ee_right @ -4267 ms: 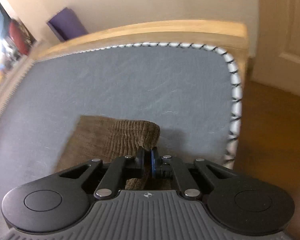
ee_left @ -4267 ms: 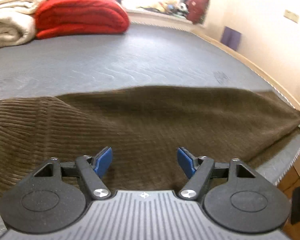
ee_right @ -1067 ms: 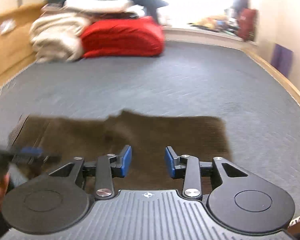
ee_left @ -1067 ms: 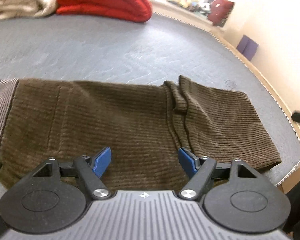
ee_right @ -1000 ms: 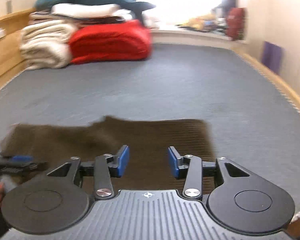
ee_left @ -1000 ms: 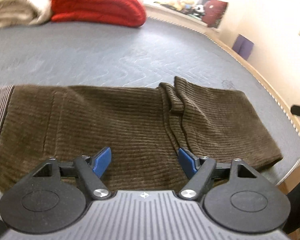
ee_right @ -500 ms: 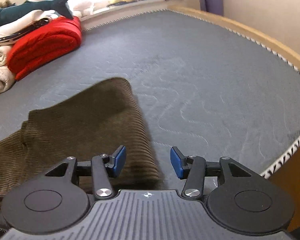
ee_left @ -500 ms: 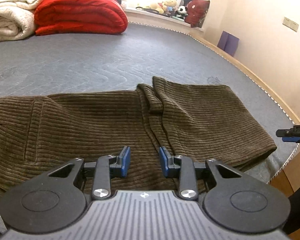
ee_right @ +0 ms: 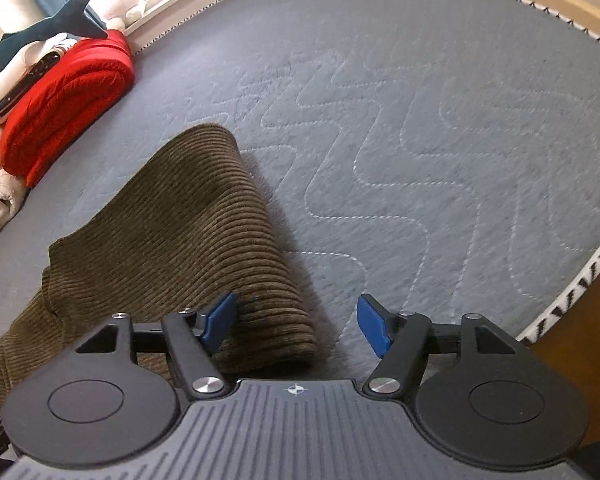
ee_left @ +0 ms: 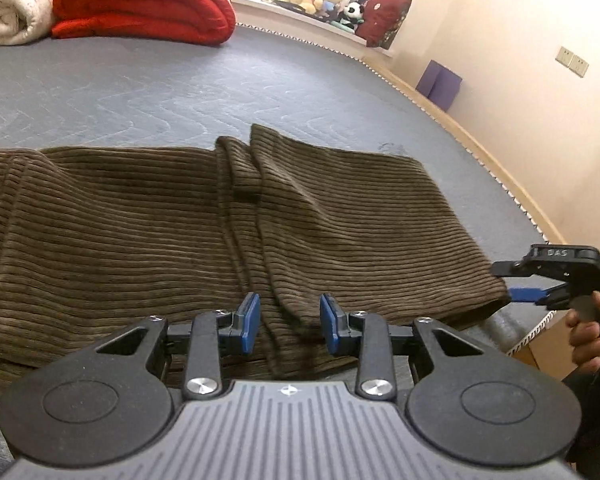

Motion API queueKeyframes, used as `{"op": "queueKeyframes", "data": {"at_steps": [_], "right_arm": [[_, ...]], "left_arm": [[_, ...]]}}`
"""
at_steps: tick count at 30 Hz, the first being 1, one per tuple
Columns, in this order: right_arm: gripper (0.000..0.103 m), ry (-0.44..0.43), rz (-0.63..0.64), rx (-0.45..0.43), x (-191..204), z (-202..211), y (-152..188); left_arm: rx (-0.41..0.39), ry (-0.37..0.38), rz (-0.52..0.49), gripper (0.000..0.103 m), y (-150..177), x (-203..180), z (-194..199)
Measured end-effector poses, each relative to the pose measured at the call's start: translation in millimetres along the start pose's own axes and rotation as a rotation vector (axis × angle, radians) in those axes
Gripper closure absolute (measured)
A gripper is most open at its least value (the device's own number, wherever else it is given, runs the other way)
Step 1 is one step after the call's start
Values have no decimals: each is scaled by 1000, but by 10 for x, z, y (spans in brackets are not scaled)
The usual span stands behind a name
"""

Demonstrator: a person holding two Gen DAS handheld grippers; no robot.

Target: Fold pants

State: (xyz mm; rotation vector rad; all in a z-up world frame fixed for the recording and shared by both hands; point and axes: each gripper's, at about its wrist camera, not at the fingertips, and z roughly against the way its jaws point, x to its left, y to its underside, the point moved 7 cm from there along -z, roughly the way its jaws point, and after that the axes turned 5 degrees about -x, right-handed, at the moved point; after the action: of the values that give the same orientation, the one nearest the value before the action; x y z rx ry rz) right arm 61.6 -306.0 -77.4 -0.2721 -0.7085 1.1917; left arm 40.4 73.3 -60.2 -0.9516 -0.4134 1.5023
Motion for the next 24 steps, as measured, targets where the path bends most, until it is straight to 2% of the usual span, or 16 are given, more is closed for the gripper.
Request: {"op": "queueKeyframes", "data": {"at_steps": [3,6,11,15,18,19,22,24], "right_arm": [[33,-9,-16,18,26,-35,34],[33,-13,-18,16,43,-22,36],[33,-14,8,31,103,-41,102],[33,-14,16,39,130,-40,139],[33,-10,28,26,135,-12,142],[33,-8,35,23,137,-9,147],[33,-1,57,14,150,13,164],[33,3,64,11,152,16,167]], "left_arm": [[-5,6,-32,66,27,-42,-35],[32,-5,-44,66,94,1,-121],[9,47,-11,67,39,-22,-112],[77,89,8,67,140,-22,-245],[69,97,-12,67,135,-34,-281],[64,102,-17,70,120,-43,-284],[30,84,-66,101,68,-87,-247],[-1,103,-77,101,-59,-144,-95]]}}
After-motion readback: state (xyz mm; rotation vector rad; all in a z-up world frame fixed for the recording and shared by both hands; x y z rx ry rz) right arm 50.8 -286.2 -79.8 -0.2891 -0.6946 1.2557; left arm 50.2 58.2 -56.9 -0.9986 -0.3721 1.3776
